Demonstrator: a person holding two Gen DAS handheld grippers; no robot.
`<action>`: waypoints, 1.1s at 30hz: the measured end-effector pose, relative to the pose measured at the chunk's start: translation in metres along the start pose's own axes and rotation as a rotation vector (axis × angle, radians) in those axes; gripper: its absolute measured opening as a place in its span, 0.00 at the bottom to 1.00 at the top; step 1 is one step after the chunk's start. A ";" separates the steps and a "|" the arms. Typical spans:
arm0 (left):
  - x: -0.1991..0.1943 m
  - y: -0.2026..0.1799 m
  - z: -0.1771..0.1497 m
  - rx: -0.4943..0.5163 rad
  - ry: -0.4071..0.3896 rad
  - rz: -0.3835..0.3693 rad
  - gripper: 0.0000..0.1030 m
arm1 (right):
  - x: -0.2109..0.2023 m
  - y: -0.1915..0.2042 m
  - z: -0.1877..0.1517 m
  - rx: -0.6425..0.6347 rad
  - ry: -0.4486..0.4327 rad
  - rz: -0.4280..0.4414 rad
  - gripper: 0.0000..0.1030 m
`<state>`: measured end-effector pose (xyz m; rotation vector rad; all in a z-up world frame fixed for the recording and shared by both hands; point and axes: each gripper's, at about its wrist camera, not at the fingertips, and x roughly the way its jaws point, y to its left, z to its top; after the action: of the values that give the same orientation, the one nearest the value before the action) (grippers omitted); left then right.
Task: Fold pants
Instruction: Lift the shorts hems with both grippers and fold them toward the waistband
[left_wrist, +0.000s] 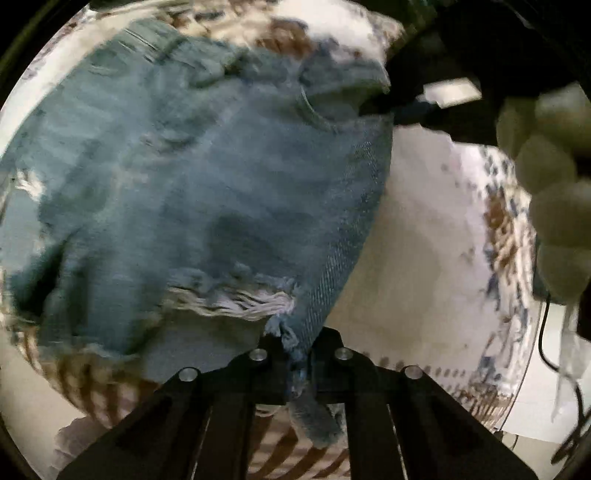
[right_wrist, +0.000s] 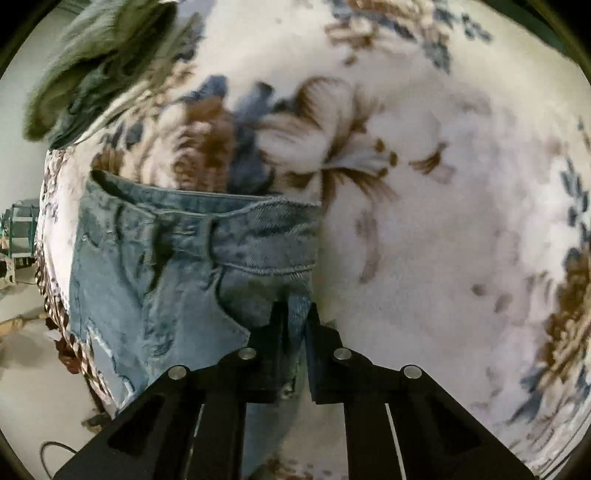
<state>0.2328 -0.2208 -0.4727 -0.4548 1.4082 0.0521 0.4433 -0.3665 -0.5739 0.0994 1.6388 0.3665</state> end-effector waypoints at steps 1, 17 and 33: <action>-0.019 0.010 0.003 -0.002 -0.016 -0.012 0.04 | -0.009 0.005 -0.001 0.003 -0.008 0.004 0.10; -0.097 0.185 0.059 -0.243 -0.233 -0.033 0.04 | -0.048 0.277 0.030 -0.242 -0.118 -0.009 0.09; 0.017 0.301 0.123 -0.360 -0.089 -0.018 0.07 | 0.091 0.358 0.081 -0.300 0.039 -0.185 0.12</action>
<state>0.2600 0.0916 -0.5603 -0.7534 1.3097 0.3116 0.4581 0.0107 -0.5600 -0.2847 1.5985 0.4696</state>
